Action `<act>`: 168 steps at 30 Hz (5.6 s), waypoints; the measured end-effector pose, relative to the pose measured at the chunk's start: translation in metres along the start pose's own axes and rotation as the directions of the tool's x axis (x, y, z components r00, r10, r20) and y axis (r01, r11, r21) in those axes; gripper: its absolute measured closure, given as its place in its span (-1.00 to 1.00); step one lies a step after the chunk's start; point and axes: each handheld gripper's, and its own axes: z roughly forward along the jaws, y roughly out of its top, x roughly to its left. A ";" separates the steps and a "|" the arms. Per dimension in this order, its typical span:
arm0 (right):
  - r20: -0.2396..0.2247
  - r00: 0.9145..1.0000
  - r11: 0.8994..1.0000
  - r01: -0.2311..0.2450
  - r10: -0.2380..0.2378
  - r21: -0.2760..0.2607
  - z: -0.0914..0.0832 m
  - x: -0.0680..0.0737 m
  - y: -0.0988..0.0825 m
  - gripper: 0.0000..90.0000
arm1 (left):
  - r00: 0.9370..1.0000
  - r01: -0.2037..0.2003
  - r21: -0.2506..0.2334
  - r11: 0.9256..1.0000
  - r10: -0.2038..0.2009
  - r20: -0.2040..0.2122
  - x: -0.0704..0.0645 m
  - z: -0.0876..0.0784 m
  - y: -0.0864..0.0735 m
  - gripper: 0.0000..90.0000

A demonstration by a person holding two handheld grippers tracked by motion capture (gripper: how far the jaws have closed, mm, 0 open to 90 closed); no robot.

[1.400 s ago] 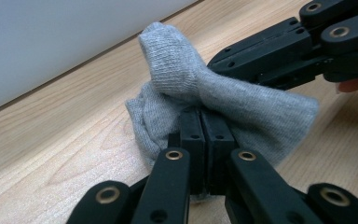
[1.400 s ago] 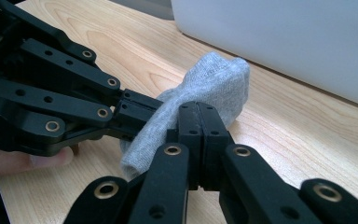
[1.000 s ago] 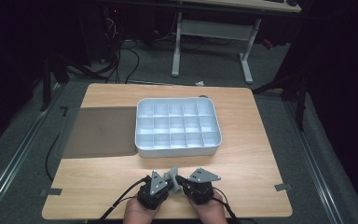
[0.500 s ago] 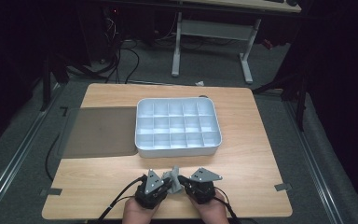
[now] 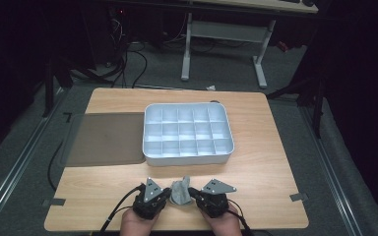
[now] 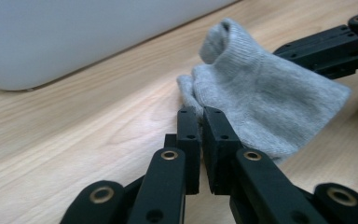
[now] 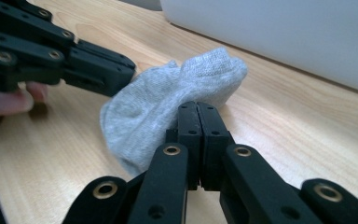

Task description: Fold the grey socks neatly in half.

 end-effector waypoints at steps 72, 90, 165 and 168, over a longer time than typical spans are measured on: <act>0.005 0.996 0.997 0.084 -0.084 0.001 0.008 0.006 -0.003 1.00 | 0.994 0.008 -0.063 0.998 -0.001 0.108 -0.001 0.036 0.025 1.00; -0.036 0.997 0.997 0.073 -0.072 0.015 -0.010 0.019 -0.014 1.00 | 0.995 -0.007 -0.081 0.997 0.015 0.096 -0.004 0.037 0.022 1.00; -0.203 0.973 0.986 -0.081 0.110 0.149 0.017 0.000 0.004 0.49 | 0.997 0.028 -0.050 0.998 -0.024 0.078 0.036 -0.016 -0.007 0.64; -0.203 0.976 0.988 -0.054 0.082 0.142 0.015 0.002 0.004 0.52 | 0.997 0.026 -0.046 0.999 -0.023 0.076 0.036 -0.015 -0.008 0.63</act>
